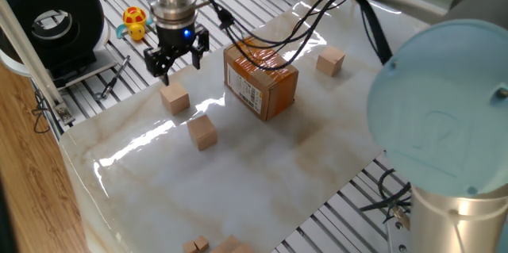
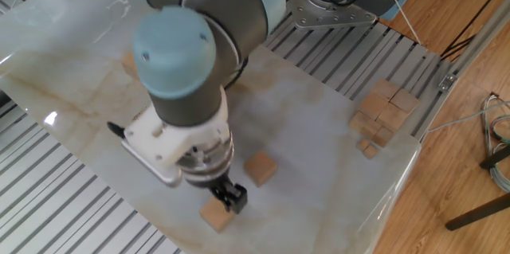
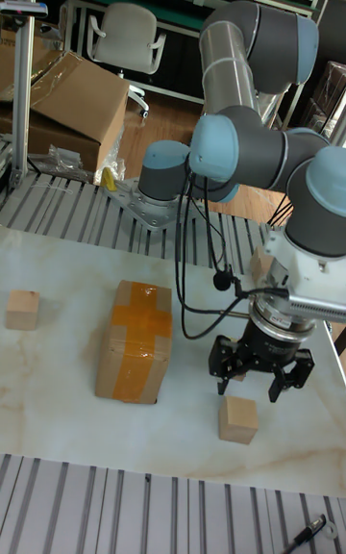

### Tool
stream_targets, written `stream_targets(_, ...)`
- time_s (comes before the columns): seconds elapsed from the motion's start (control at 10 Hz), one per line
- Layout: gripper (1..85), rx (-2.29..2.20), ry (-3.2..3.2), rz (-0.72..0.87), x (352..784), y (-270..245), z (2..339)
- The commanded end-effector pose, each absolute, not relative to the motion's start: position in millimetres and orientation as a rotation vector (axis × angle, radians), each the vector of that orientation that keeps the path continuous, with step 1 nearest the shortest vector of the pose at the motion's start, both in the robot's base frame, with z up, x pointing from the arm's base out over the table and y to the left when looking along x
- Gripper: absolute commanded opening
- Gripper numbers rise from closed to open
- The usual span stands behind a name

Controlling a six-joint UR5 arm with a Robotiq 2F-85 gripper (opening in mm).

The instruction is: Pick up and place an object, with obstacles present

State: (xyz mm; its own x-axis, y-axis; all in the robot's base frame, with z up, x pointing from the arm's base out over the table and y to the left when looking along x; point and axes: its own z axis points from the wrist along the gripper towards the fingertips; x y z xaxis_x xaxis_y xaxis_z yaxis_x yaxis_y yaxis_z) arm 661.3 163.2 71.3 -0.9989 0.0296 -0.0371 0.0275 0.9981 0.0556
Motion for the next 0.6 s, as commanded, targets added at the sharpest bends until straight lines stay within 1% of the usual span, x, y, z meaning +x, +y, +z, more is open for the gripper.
stream_targets(0.0, 74.7, 0.072, 3.096, 0.117, 669.3, 180.6, 54.1)
stream_targets(0.1, 75.0, 0.070, 3.105, 0.155, 666.5, 187.0, 54.6)
stream_targets(0.2, 75.0, 0.067, 3.102, 0.122, 668.2, 182.8, 50.9)
stream_targets(0.5, 74.3, 0.041, 3.090, 0.085, 672.7, 173.6, 40.7)
